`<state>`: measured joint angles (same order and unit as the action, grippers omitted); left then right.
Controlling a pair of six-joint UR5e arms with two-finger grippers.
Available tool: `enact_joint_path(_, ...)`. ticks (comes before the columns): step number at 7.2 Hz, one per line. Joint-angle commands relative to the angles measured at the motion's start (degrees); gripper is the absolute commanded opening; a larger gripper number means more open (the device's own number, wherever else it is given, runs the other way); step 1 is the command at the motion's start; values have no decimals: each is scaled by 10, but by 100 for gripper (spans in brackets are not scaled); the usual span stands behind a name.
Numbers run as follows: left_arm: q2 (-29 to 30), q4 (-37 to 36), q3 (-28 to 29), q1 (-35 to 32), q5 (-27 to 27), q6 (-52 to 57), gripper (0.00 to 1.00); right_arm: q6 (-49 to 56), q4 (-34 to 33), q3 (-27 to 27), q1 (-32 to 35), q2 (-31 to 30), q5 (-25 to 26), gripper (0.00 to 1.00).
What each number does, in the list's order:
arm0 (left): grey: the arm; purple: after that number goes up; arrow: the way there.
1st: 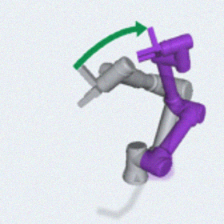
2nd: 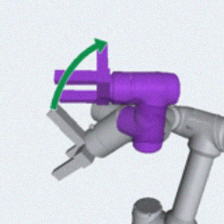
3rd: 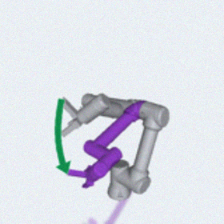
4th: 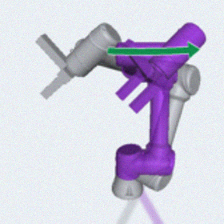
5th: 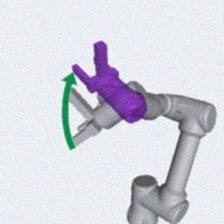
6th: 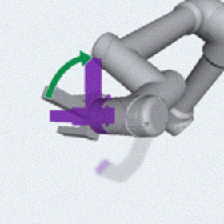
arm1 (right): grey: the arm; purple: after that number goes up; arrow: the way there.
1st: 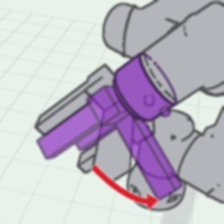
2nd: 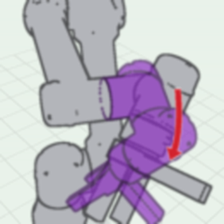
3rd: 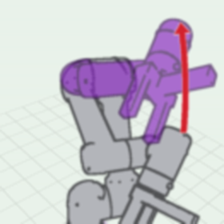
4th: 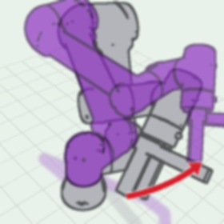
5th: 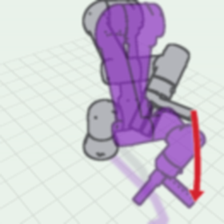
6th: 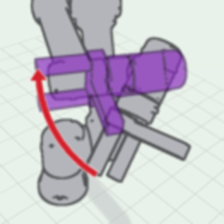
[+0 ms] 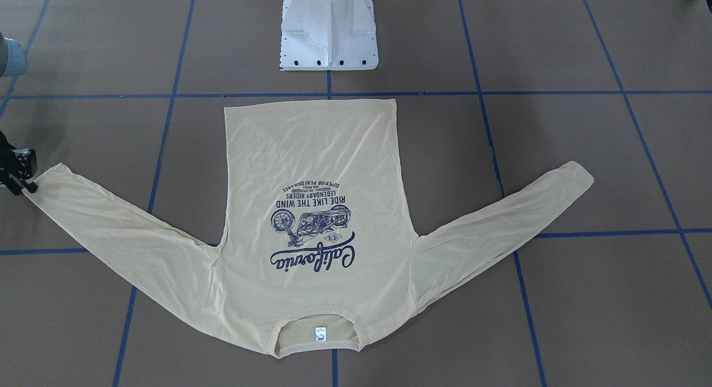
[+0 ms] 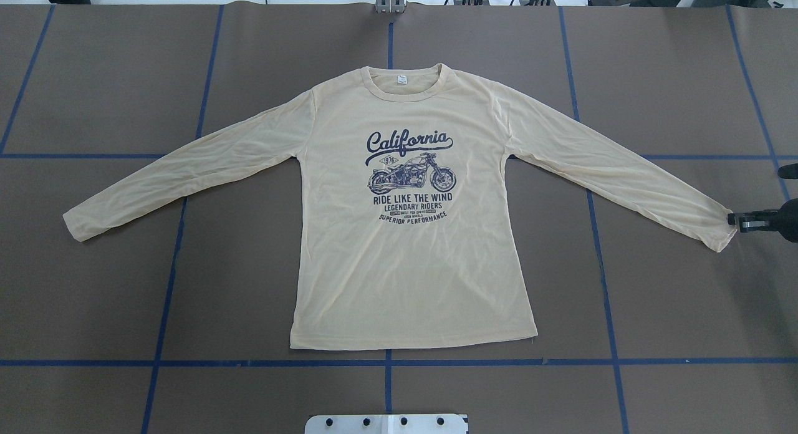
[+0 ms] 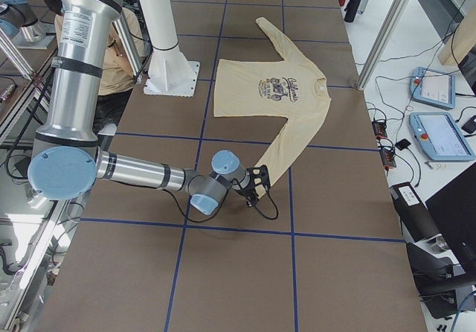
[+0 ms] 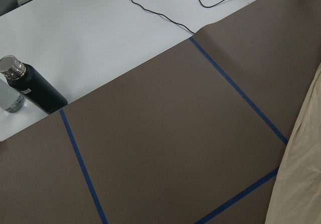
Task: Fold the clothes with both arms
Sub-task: 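Lower the right gripper to the cuff of the sleeve nearest it and grasp, then lift the sleeve with the right gripper and fold it across the shirt body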
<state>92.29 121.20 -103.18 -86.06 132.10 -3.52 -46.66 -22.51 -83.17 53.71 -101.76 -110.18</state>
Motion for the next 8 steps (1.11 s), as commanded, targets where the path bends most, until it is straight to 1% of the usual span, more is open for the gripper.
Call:
enact_joint_path(1,0,0,0,0,0,0,100,1,0,-7,1,2,-1,0)
enact_joint_path(2,0,0,0,0,0,0,100,1,-2,-20,2,4,-10,0)
enact_joint_path(3,0,0,0,0,0,0,100,1,-16,-45,17,7,-22,0)
enact_joint_path(4,0,0,0,0,-1,0,100,0,-77,-94,49,16,-54,0)
enact_joint_path(5,0,0,0,0,0,0,100,0,-173,-161,61,43,-61,0)
enact_joint_path(6,0,0,0,0,-1,-1,100,-8,-289,-224,61,92,-60,0)
enact_joint_path(7,0,0,0,0,-1,-1,100,-14,-405,-263,61,166,-57,0)
enact_joint_path(8,0,0,0,0,0,-1,100,-42,-496,-262,50,260,-53,0)
